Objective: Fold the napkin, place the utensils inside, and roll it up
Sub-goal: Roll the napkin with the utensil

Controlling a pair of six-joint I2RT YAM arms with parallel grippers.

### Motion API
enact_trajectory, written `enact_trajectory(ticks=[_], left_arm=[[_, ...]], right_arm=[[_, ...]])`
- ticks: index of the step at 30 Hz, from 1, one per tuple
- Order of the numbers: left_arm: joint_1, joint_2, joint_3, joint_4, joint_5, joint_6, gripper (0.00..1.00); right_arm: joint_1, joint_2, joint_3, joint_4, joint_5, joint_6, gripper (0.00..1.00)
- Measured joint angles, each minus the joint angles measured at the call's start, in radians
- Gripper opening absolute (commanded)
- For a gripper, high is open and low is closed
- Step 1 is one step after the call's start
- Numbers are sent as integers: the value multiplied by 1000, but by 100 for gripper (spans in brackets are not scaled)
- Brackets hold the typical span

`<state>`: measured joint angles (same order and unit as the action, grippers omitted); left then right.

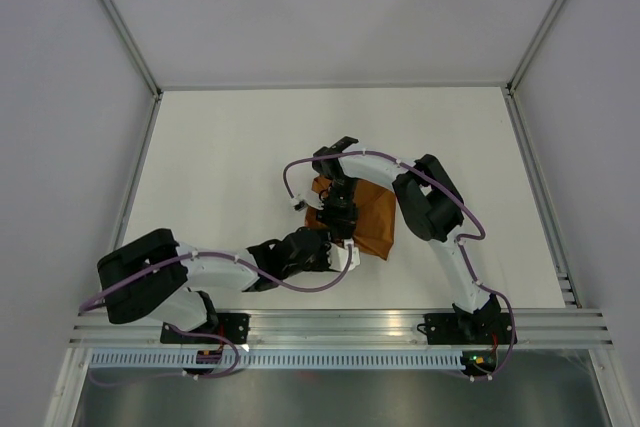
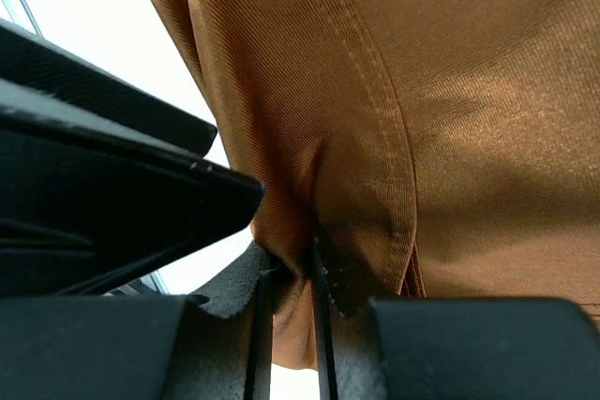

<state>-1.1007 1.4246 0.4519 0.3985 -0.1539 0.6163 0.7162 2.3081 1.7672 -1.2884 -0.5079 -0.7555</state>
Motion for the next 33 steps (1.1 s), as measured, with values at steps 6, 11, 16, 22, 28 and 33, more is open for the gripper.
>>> enact_trajectory(ticks=[6, 11, 16, 22, 28, 33], left_arm=[[7, 31, 28, -2, 21, 6, 61], [13, 64, 45, -9, 41, 7, 59], [15, 94, 59, -13, 61, 7, 58], [16, 121, 72, -4, 71, 7, 50], [17, 140, 79, 5, 77, 7, 35], [18, 140, 80, 6, 76, 8, 23]], right_arm=[[0, 2, 2, -2, 0, 0, 1], [-1, 2, 2, -2, 0, 3, 1], [-1, 5, 5, -5, 0, 3, 1], [-5, 8, 9, -11, -1, 4, 1], [-5, 10, 10, -13, 0, 5, 1], [-5, 10, 12, -14, 0, 7, 1]])
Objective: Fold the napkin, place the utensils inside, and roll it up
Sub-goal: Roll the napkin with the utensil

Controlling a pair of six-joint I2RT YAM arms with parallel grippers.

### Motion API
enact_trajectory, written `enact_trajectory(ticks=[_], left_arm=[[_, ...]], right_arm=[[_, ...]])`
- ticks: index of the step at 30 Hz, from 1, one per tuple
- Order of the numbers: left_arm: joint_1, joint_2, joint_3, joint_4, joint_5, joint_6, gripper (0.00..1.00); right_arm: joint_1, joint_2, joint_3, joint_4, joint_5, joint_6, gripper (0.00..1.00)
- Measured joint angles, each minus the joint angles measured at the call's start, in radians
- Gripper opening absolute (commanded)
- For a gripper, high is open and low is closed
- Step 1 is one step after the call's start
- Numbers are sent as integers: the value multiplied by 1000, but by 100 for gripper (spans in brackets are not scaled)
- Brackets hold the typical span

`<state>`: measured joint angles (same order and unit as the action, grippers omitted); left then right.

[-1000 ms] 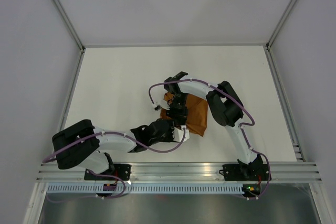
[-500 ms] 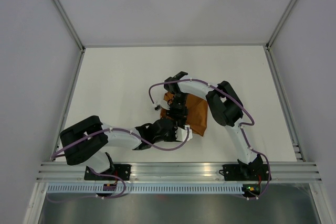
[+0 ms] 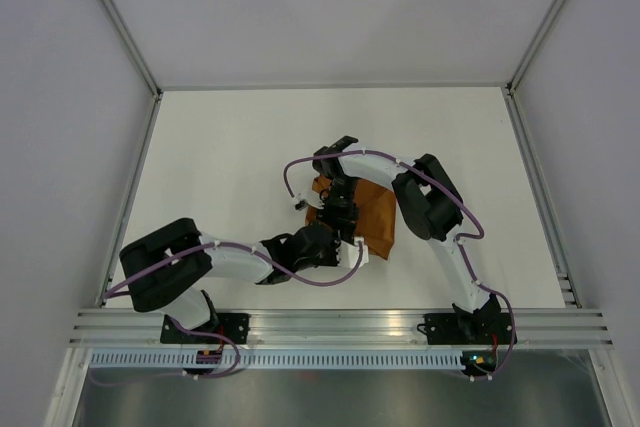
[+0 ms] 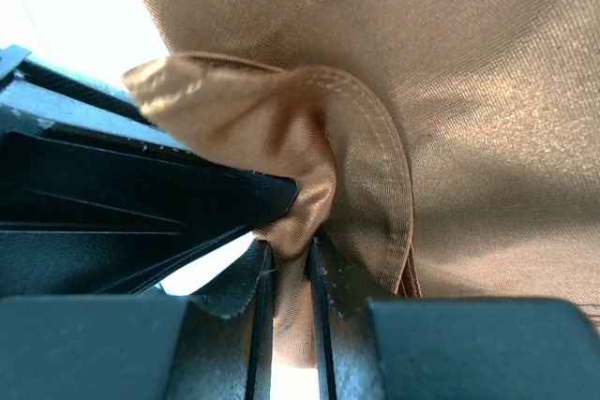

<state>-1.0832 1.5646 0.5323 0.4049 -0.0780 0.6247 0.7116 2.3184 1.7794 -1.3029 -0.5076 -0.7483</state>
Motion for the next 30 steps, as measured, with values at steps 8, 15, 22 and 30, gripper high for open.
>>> enact_trajectory(ticks=[8, 15, 22, 30], left_arm=[[3, 18, 27, -15, -7, 2, 7], [2, 31, 51, -34, -2, 2, 2], [9, 34, 83, -77, 26, 1, 2], [22, 38, 96, -90, 55, 0, 2]], right_arm=[[0, -1, 0, -1, 3, 2, 2], [-3, -18, -19, 9, 17, 3, 28], [-9, -53, -49, 22, 41, 12, 49], [-16, -93, -84, 55, 66, 19, 57]])
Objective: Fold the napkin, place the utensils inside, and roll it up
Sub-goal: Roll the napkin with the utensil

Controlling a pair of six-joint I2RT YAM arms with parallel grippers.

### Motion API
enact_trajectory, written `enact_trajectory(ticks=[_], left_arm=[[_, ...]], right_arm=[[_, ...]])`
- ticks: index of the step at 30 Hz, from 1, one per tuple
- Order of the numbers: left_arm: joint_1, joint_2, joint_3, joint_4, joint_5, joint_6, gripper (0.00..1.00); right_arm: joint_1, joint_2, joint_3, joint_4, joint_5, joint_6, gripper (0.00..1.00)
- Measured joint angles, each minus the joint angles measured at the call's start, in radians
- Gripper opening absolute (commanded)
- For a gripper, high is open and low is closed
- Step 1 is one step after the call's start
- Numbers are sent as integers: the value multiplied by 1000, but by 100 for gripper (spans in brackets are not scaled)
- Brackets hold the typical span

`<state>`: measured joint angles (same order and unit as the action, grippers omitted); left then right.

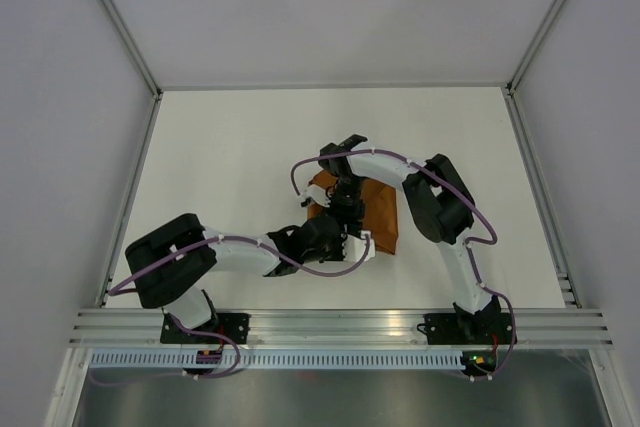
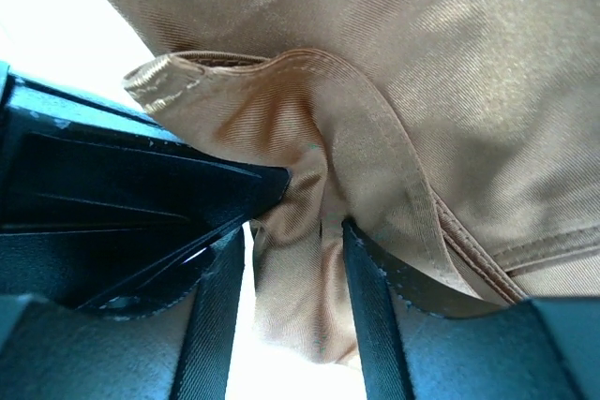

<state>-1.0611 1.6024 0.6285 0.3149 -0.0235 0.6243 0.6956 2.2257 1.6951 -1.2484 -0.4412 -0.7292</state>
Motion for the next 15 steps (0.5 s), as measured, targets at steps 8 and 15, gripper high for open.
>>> enact_trajectory(ticks=[8, 15], left_arm=[[13, 7, 16, -4, 8, -8, 2], [19, 8, 21, -11, 10, -14, 2]], right_arm=[[-20, -21, -6, 35, 20, 11, 62], [-62, -45, -16, 105, 53, 18, 64]])
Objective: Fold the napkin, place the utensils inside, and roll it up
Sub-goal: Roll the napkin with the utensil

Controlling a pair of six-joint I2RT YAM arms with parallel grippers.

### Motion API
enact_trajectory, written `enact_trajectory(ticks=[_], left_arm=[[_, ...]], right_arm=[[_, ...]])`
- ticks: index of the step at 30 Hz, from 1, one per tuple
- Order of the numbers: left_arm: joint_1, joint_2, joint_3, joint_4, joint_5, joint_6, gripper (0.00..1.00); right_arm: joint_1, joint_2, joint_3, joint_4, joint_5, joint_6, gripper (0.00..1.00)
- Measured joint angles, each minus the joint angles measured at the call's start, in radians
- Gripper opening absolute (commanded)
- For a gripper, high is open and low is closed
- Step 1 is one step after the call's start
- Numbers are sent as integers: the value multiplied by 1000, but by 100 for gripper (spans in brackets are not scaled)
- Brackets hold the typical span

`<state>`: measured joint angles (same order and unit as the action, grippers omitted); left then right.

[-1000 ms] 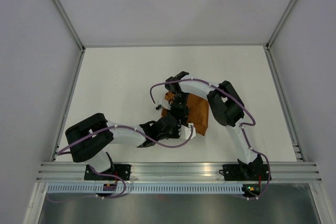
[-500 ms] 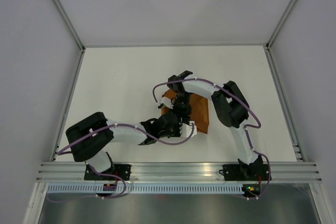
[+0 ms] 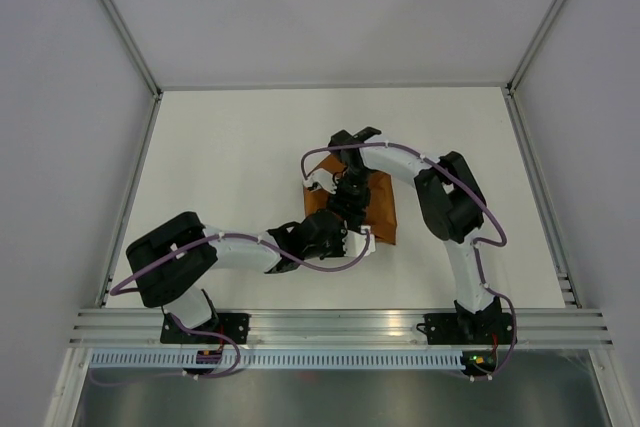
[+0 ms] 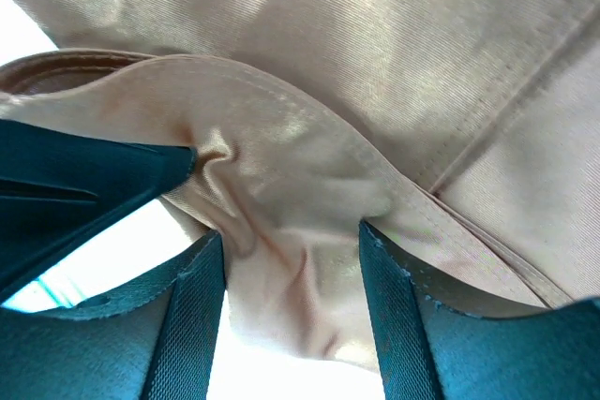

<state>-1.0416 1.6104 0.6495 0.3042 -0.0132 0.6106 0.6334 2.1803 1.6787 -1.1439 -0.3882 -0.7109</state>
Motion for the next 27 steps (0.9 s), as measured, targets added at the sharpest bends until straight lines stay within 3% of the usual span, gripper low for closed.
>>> enact_trajectory(ticks=[10, 19, 24, 27], left_arm=[[6, 5, 6, -7, 2, -4, 2], [6, 5, 6, -12, 11, -13, 2], [8, 5, 6, -13, 17, -17, 2], [11, 5, 8, -16, 21, -20, 2]], right_arm=[[-45, -74, -72, 112, 18, 2, 68], [-95, -240, -194, 196, 18, -21, 69], [-116, -390, -372, 296, 14, -39, 66], [-148, -512, -528, 396, 25, -50, 56]])
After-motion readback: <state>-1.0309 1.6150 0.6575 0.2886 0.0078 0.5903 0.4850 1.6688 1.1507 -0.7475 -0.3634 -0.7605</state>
